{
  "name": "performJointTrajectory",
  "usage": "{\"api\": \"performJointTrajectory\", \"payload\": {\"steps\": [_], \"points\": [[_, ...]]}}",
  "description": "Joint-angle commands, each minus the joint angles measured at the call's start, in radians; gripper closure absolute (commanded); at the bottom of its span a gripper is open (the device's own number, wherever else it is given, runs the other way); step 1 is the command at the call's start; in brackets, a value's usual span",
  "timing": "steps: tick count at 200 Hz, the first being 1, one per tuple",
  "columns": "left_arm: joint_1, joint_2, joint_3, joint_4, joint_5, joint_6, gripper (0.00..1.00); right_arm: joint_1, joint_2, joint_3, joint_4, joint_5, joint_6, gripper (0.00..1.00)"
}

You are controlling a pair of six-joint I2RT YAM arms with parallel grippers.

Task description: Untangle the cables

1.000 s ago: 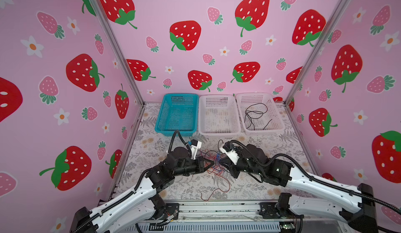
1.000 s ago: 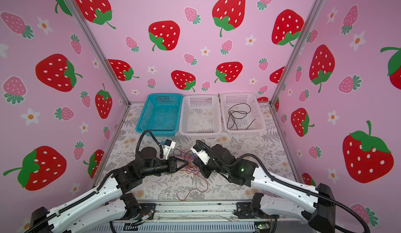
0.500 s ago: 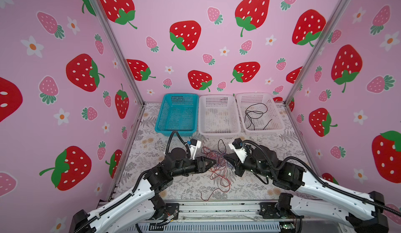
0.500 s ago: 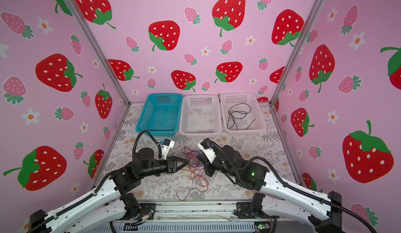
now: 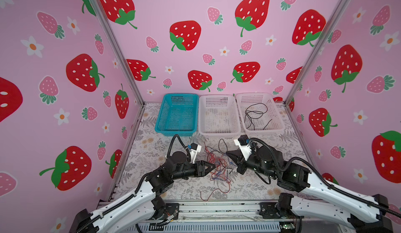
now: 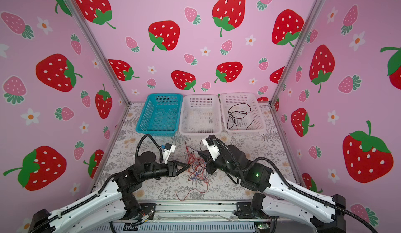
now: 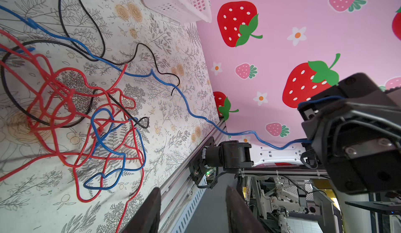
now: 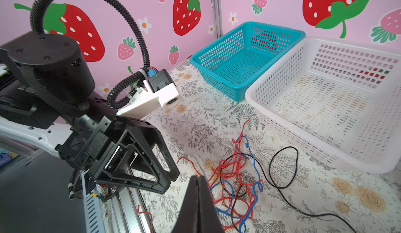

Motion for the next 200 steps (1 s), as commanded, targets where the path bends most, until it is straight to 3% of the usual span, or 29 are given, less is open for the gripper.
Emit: {"api": "performJointTrajectory", "payload": {"steps": [1, 64, 107, 163, 200], "points": [[-0.006, 0.023, -0.012, 0.097, 0.009, 0.002, 0.48, 0.001, -0.026, 0.118, 0.004, 0.007, 0.008, 1.0], [-0.027, 0.151, 0.01, 0.135, -0.011, 0.038, 0.48, 0.001, 0.156, 0.571, -0.23, 0.031, -0.081, 1.0], [-0.031, 0.186, 0.017, 0.131, -0.041, 0.059, 0.48, 0.001, 0.213, 0.756, -0.302, 0.003, -0.114, 1.0], [-0.029, 0.102, 0.053, 0.184, -0.083, 0.108, 0.48, 0.001, 0.207, 0.696, -0.284, -0.065, -0.094, 1.0], [-0.043, 0.122, 0.221, 0.089, -0.051, 0.34, 0.46, 0.001, 0.222, 0.67, -0.25, -0.129, -0.066, 1.0]]}}
